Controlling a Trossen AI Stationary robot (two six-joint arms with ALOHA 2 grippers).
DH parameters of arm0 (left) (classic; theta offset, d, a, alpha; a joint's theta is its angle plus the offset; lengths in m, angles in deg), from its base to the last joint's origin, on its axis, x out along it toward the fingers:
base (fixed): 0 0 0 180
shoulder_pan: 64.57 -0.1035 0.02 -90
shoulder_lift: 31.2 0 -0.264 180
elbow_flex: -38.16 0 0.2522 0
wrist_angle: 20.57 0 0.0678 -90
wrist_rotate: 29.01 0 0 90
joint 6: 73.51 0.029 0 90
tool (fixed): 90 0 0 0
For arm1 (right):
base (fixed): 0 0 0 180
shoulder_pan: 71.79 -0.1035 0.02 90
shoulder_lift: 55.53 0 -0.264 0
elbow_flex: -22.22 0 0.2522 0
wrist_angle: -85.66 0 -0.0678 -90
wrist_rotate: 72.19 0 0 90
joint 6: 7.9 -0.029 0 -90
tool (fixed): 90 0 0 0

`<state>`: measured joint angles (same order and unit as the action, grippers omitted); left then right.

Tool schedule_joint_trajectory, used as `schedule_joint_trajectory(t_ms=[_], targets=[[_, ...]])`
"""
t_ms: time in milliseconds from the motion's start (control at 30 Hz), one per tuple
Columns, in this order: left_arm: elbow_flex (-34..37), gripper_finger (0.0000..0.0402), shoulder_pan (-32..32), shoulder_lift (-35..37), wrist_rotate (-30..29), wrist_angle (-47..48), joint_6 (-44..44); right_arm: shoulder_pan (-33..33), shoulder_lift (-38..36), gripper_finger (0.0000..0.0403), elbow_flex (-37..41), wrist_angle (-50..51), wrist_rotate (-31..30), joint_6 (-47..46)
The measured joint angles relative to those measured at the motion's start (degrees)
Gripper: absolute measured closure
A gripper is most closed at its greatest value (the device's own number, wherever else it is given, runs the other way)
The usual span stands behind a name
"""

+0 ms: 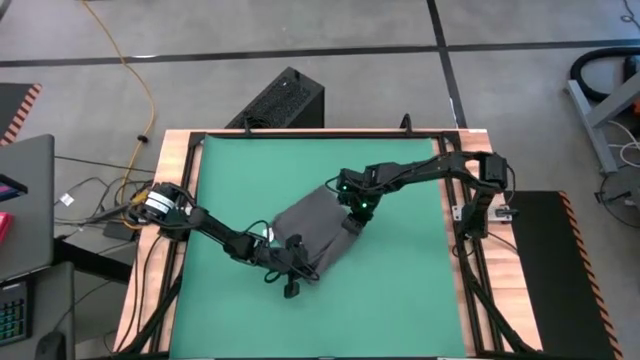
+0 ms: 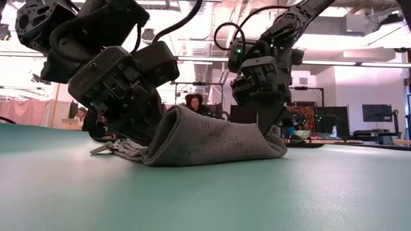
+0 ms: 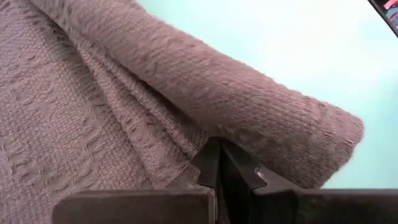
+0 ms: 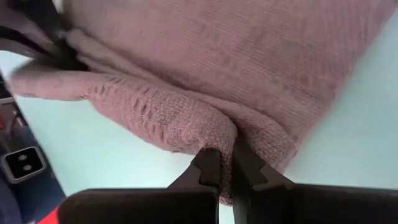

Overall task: Roll towel
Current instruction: Roll the gray towel on the table

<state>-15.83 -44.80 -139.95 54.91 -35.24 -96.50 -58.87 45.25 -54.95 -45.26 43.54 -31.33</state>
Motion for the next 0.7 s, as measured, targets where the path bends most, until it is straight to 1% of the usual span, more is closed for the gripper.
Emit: schedule_joint_trajectory(t_ms=[133,333,433,600,700], targets=[[0.0,0.0401,0.0,0.0,0.6,0.1,0.0,0.4,1.9,0.0379,-0.2,-1.2,-1.5,1.2],[0.1,0.0401,0.0,1.3,0.6,0.6,-0.2,0.3,6.3,0.0379,-0.4,-1.9,-1.9,1.6],[0.5,0.0401,0.1,4.7,-0.4,4.2,1.0,0.3,8.2,0.0379,-0.4,-2.1,-1.6,1.5],[0.5,0.0401,0.5,14.2,-2.0,12.2,2.3,0.3,8.9,0.0379,-0.2,-3.0,-1.9,1.7],[0.5,0.0401,1.8,19.9,-6.3,16.0,2.2,0.3,8.7,0.0379,-0.2,-3.9,-2.3,1.8]])
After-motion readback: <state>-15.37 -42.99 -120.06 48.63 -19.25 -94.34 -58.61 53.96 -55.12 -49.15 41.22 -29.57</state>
